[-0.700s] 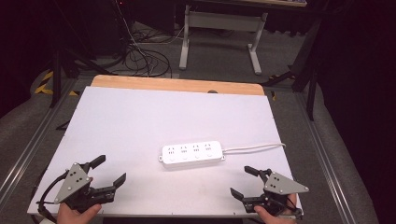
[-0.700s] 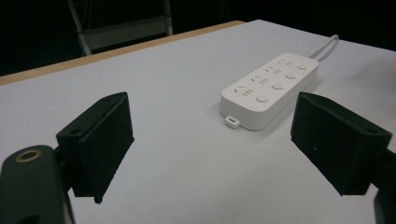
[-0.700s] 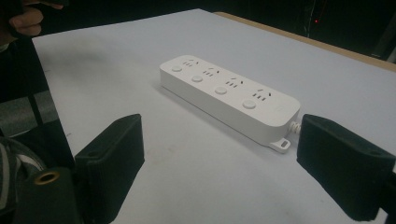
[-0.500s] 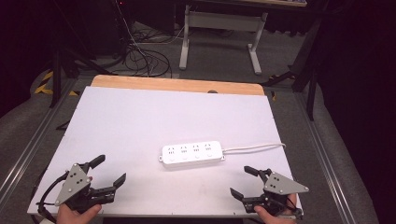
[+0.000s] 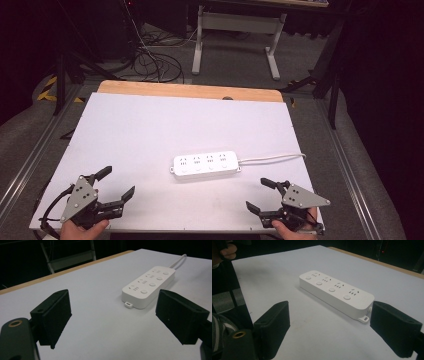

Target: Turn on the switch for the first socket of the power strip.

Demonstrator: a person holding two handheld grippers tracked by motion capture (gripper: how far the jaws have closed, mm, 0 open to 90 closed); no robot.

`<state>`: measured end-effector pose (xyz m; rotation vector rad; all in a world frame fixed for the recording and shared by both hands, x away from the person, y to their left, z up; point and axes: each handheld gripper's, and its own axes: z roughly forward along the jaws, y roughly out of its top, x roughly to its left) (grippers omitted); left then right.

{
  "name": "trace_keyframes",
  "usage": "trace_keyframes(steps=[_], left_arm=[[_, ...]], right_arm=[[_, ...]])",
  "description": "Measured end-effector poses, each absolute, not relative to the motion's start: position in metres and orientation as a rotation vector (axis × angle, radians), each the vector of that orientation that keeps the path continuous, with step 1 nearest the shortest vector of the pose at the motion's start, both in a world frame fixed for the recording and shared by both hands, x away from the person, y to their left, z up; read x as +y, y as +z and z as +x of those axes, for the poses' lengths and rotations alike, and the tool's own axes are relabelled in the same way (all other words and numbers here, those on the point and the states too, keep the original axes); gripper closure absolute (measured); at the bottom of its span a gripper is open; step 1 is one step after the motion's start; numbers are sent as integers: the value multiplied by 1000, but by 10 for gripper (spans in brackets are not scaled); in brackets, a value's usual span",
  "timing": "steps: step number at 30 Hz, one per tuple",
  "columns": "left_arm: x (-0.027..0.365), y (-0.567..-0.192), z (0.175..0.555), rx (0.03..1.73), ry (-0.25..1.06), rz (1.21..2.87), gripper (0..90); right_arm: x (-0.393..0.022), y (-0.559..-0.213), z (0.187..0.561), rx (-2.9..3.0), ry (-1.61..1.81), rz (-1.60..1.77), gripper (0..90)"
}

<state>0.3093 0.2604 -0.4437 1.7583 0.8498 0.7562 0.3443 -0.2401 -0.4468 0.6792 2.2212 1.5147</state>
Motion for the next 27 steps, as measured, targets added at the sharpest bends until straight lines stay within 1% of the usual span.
trace_keyframes(steps=[6, 14, 27], left_arm=[[260, -444, 310, 866, 769, 1763, 141], [260, -444, 310, 866, 772, 1768, 141], [261, -443, 309, 868, 778, 1763, 141]], right_arm=[[-238, -442, 345, 2229, 1506, 665, 201], [-234, -427, 355, 2268, 1500, 690, 278], [-217, -406, 378, 2304, 1446, 667, 292]])
